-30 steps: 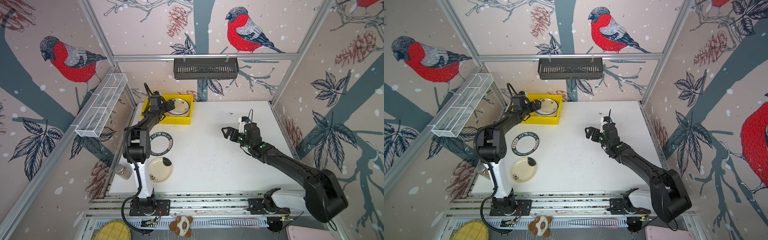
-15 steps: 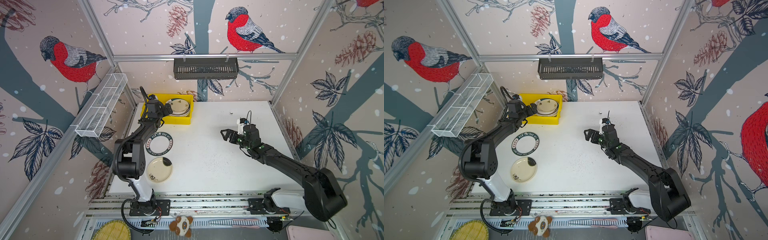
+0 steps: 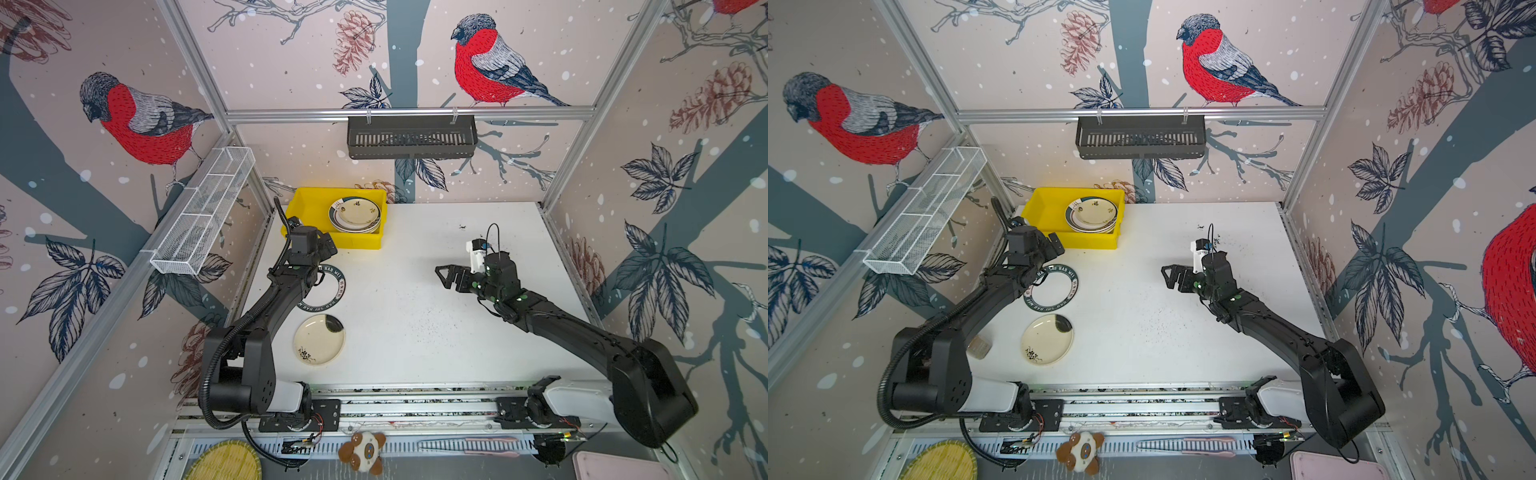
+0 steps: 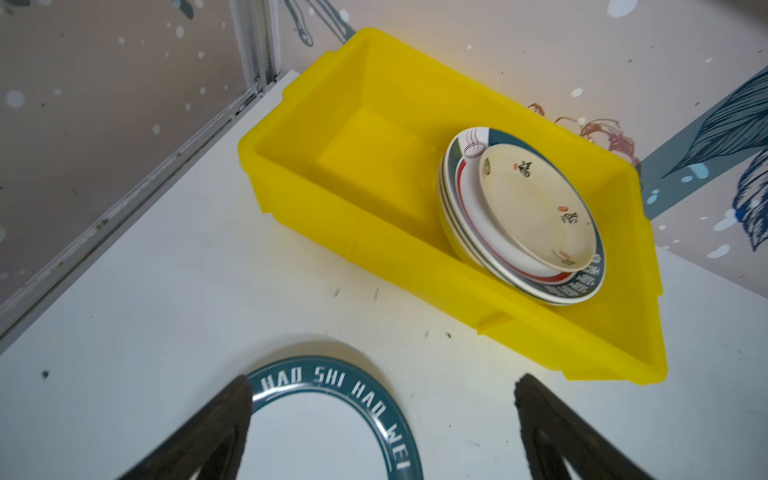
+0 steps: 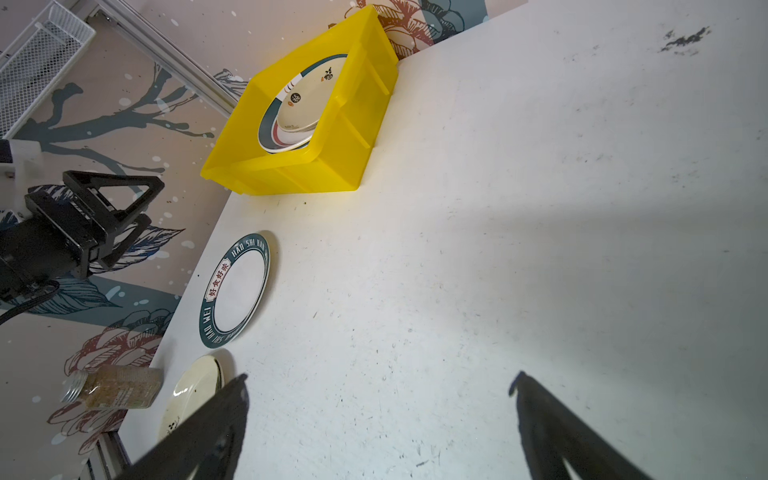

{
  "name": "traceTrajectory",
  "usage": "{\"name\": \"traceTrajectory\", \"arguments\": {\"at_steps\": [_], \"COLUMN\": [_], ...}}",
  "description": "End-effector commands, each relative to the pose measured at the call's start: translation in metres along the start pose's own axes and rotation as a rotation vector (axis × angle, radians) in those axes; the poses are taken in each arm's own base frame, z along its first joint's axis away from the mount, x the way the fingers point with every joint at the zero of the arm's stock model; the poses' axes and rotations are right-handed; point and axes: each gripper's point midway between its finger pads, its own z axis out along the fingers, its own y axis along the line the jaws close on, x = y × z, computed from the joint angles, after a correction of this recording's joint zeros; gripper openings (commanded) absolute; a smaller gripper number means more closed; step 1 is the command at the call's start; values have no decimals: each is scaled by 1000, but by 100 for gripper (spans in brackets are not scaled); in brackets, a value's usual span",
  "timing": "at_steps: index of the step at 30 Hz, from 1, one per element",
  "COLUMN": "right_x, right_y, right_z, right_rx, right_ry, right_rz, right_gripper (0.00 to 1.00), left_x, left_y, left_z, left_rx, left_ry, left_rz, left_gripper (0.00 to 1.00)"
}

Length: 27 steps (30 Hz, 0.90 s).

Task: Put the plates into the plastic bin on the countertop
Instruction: 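Move the left gripper to the teal-rimmed plate's edge on the table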

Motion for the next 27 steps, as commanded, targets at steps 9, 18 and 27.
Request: {"name": "traceTrajectory", "arguments": {"at_steps": [9,18,27], "right_x": [5,-5,-4], "right_y": [2,4,10], "right_z": [-3,-14,-9], "right_rx": [-53,-34,-60], "right_ry": [46,9,32], "right_rz": [-47,-72,-65], "right_gripper": [99,99,99], "left_x": [26,79,119], "left_y": [38,68,89], "left_z": [-26,-32,-31], "left_rx": [-32,-39,-33], "left_ry": [73,233,313], "left_rz": [-133,-232,-319], "left_gripper": [91,85,79]}}
